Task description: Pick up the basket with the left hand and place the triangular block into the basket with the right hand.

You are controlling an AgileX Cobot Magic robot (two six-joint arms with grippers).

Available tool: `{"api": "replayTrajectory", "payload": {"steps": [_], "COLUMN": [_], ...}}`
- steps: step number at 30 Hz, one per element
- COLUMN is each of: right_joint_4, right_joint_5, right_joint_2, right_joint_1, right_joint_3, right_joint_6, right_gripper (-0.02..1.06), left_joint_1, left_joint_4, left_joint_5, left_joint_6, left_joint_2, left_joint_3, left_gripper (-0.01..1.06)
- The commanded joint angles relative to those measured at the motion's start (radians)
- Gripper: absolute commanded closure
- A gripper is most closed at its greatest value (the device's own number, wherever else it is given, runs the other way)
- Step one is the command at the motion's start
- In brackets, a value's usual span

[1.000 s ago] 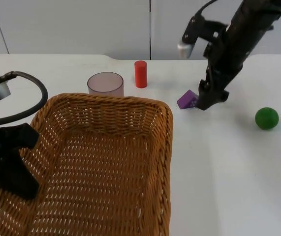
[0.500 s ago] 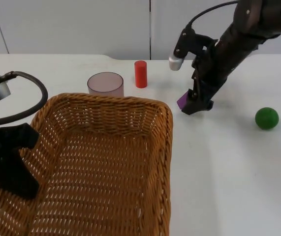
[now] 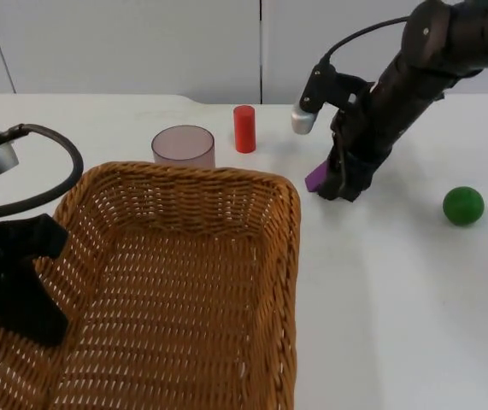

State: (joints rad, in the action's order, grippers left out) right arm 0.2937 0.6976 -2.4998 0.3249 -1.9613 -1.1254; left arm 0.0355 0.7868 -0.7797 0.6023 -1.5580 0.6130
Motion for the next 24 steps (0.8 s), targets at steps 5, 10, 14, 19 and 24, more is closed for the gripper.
{"api": "replayTrajectory", "payload": {"steps": [5, 10, 14, 19, 24], "right_joint_4": [-0.029, -0.024, -0.030, -0.055, -0.163], "right_joint_5": [0.018, 0.162, 0.237, 0.280, 0.337], "right_joint_2": [0.008, 0.116, 0.251, 0.475, 0.583], "right_joint_1": [0.001, 0.009, 0.010, 0.036, 0.133], "right_joint_3": [-0.001, -0.003, -0.001, -0.001, 0.007], "right_joint_6": [-0.010, 0.041, 0.188, 0.509, 0.694], "right_gripper": [1.05, 1.05, 1.05, 1.05, 1.05], "left_joint_1": [-0.003, -0.003, -0.003, -0.003, -0.003], "left_joint_4": [0.019, 0.019, 0.019, 0.019, 0.019], "left_joint_5": [-0.010, -0.008, 0.000, 0.004, 0.013], "left_joint_6": [0.004, 0.004, 0.004, 0.004, 0.004], "left_joint_2": [0.011, 0.011, 0.011, 0.011, 0.011], "left_joint_3": [0.001, 0.001, 0.001, 0.001, 0.001], "left_gripper": [1.05, 1.05, 1.05, 1.05, 1.05]}}
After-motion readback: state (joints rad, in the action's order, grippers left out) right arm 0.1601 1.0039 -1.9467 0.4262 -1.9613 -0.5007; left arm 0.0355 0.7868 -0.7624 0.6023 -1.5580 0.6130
